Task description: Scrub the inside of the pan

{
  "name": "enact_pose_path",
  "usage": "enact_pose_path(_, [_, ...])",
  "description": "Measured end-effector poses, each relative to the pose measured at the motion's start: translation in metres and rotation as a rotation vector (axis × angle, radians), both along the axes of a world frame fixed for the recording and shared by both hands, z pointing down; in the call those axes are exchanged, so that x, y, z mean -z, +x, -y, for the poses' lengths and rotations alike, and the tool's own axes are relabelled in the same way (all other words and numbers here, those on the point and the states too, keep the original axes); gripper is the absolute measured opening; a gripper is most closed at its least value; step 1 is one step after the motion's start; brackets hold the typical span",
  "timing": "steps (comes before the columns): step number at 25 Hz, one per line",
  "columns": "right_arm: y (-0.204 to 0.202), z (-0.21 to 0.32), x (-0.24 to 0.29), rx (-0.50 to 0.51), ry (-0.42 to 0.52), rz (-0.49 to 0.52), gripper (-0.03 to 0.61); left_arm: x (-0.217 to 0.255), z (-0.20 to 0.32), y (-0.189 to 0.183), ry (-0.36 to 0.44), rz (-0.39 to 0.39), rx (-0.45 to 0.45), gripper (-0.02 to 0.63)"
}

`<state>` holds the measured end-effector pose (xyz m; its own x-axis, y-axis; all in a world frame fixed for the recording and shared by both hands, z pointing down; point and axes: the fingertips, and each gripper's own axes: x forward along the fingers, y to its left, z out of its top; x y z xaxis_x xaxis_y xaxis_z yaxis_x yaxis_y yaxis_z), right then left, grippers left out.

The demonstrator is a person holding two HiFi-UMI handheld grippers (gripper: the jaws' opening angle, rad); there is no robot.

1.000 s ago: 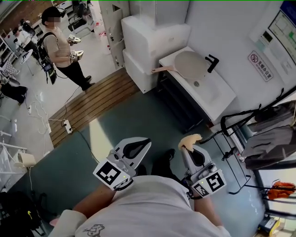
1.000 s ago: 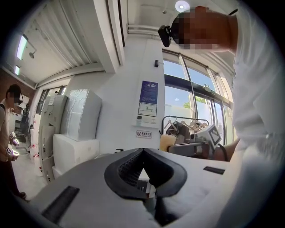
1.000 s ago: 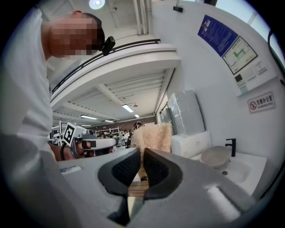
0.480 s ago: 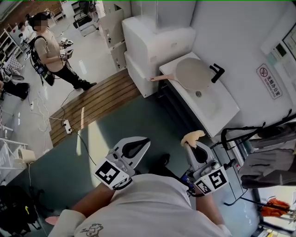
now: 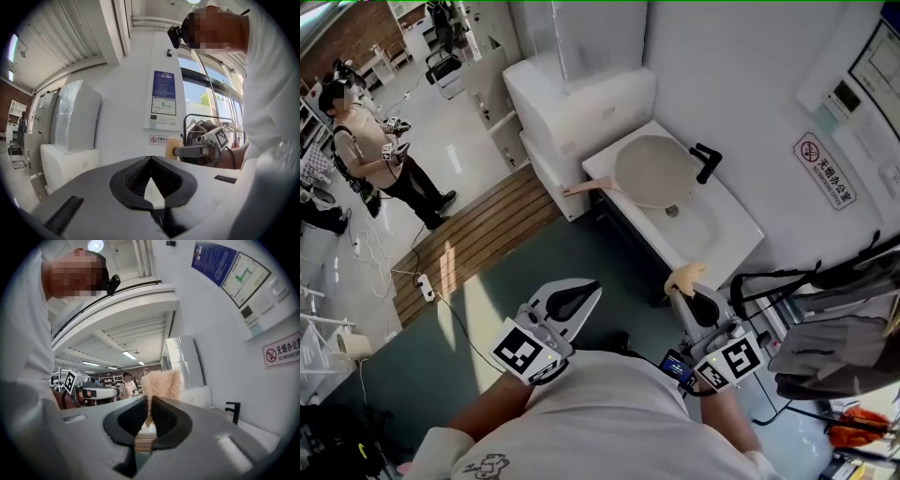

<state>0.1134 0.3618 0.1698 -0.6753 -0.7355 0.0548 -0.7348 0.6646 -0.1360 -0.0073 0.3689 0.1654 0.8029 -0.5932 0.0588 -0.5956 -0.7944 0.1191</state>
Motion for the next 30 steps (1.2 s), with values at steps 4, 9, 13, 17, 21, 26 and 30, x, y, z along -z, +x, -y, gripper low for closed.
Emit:
enact_pose_path(4, [0.023, 0.022, -0.006, -0.021, -0.017, 0.008, 0.023, -0.003, 0.024, 0.022, 0.004, 0.016, -0.02, -0.002])
enact_pose_path(9, [0.035, 0.049, -0.016, -0.051, -0.039, 0.006, 0.023, -0.009, 0.063, 0.032, -0.005, 0.003, -0.044, -0.003])
enact_pose_path(13, [0.049, 0.077, -0.02, -0.109, -0.05, 0.007, 0.023, -0.017, 0.103, 0.042, -0.02, 0.006, -0.088, -0.003])
enact_pose_path(17, [0.056, 0.11, -0.021, -0.171, -0.059, 0.001, 0.023, -0.02, 0.145, 0.048, -0.022, 0.003, -0.144, -0.003])
enact_pose_path(21, [0.05, 0.15, -0.025, -0.219, -0.08, -0.002, 0.023, -0.022, 0.19, 0.041, -0.04, 0.0, -0.199, -0.003])
enact_pose_path(26, [0.034, 0.202, -0.027, -0.279, -0.107, -0.006, 0.023, -0.027, 0.246, 0.014, -0.057, 0.008, -0.241, -0.002])
enact_pose_path(30, [0.015, 0.24, -0.028, -0.316, -0.121, -0.025, 0.023, -0.031, 0.283, -0.013, -0.06, 0.017, -0.277, -0.002])
